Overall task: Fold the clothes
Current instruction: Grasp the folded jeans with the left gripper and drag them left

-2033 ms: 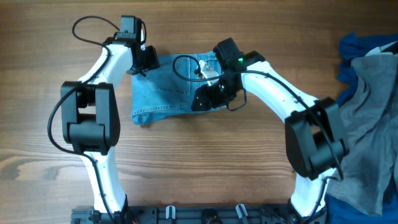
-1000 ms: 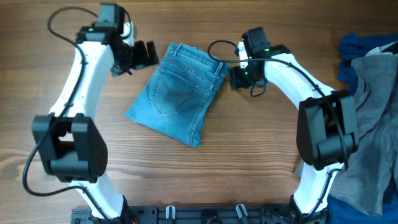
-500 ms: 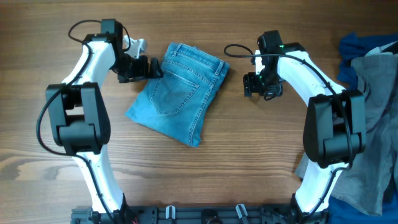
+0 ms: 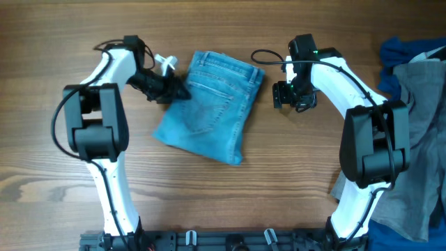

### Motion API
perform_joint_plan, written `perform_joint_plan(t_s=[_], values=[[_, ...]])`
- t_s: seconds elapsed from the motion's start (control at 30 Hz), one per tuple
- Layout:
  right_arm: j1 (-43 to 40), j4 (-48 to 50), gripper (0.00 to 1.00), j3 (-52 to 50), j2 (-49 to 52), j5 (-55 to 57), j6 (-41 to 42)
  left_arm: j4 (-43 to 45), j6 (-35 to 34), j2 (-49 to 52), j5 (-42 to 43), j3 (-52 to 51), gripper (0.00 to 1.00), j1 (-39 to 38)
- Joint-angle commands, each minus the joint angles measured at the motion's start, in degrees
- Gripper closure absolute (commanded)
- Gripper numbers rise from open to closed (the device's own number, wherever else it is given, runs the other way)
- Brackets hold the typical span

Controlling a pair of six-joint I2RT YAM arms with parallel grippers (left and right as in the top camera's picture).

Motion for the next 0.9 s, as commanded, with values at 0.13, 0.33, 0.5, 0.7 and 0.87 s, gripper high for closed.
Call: perform_joint_plan(t_s=[0.13,0.33,0.5,0.7,0.87], values=[[-0.1,0.3,0.28,0.0,-1.2,0.8,0.2,0.6,0.0,2.7,-2.7,-0.5,0.96,0.0],[-0.1,0.1,0.28,0.0,-1.2,0.8,0.2,1.0,-11.2,-0.3,-23.4,3.5,0.96,11.1],[-0.1,0.1,0.28,0.0,-1.2,0.8,0.3,4.3,-17.6,-3.0,-38.4,6.7,0.96,22.4],[-0.1,0.1,0.28,0.0,-1.2,0.8,0.4,6.9,-18.2,-4.0,-49.4,9.4,0.96,33.4],[-0.1,0.1,0.28,0.0,-1.2,0.8,0.4,7.3,-18.2,-4.0,-50.8,11.3,0.96,40.5]])
